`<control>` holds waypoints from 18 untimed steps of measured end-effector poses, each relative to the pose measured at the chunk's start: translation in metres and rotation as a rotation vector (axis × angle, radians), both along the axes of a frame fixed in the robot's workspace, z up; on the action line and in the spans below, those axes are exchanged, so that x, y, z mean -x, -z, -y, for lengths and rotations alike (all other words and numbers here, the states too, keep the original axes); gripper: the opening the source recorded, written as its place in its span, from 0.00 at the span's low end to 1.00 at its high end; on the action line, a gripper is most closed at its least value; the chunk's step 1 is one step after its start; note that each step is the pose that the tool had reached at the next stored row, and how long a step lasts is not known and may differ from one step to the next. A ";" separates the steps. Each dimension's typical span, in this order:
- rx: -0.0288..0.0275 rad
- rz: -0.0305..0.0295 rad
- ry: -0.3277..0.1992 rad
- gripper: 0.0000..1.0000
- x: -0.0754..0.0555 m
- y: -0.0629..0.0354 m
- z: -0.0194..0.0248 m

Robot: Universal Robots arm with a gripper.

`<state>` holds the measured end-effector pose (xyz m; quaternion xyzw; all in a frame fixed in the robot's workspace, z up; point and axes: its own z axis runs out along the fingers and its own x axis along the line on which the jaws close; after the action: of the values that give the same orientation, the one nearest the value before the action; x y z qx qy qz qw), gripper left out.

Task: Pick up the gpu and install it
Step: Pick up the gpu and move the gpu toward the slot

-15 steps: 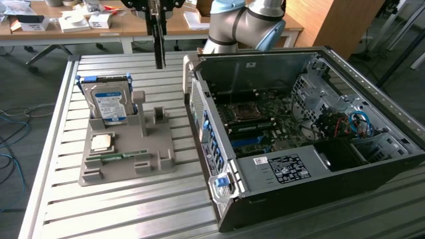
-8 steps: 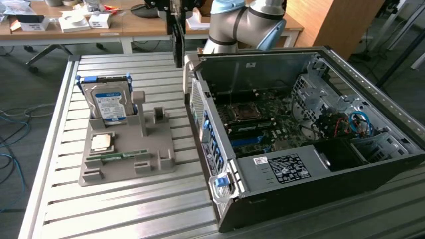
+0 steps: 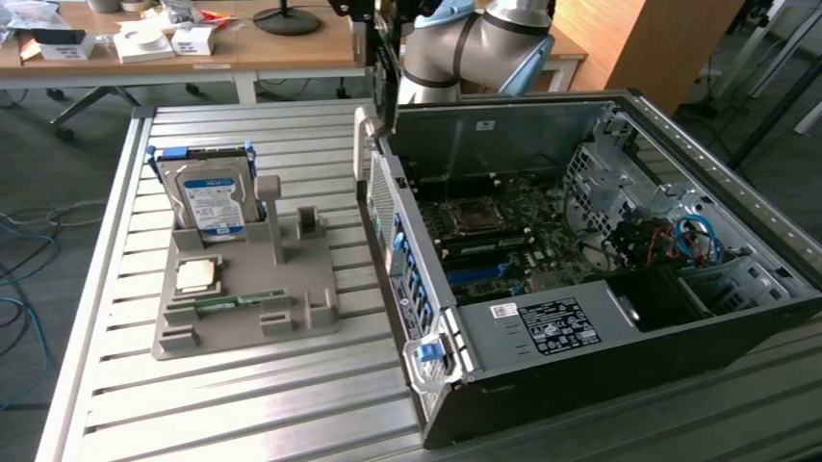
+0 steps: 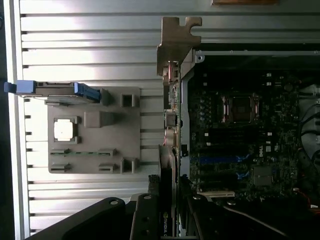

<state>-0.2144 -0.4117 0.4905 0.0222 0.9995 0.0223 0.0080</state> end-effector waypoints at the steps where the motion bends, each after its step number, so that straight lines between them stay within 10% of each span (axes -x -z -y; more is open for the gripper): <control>1: -0.0001 -0.0004 0.000 0.26 -0.005 0.0000 0.0000; 18: -0.0063 -0.0051 0.000 0.26 -0.082 0.0000 -0.0001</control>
<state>-0.1326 -0.4116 0.4905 0.0224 0.9994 0.0254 0.0054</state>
